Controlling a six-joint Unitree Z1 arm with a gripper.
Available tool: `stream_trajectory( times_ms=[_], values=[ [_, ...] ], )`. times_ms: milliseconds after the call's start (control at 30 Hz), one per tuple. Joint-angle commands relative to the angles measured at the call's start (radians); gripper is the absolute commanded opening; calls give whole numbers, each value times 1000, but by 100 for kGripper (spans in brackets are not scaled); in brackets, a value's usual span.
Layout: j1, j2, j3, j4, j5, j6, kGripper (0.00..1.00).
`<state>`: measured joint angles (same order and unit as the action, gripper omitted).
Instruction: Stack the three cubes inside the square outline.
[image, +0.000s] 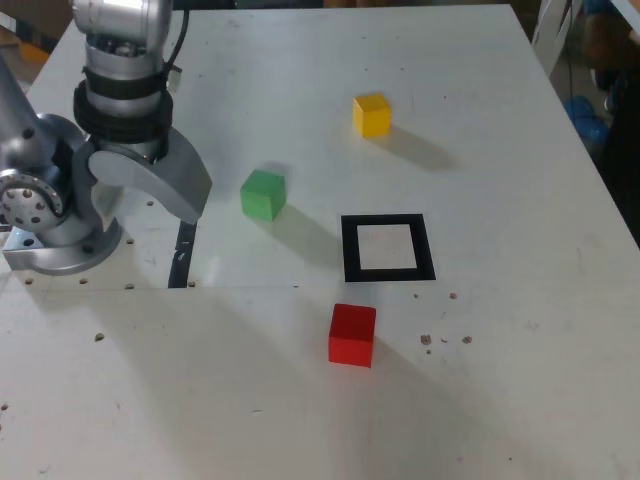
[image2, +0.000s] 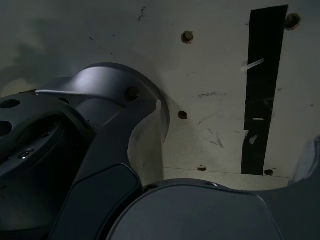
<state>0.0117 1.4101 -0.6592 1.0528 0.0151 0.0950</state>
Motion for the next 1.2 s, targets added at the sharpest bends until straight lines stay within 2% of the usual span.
stream_trajectory(
  times_ms=[0, 267, 533, 867, 1033, 1167],
  values=[
    [1, -8, -4, 4, 2, 2, 99],
    [-1, -40, -47, 17, -13, 2, 99],
    [-22, -24, -243, 91, -38, -9, 99],
    [-196, 180, -601, 205, 0, -110, 99],
    [-277, 308, -739, 222, -9, -135, 99],
    [-300, 381, -789, 197, -21, -140, 99]
  ],
)
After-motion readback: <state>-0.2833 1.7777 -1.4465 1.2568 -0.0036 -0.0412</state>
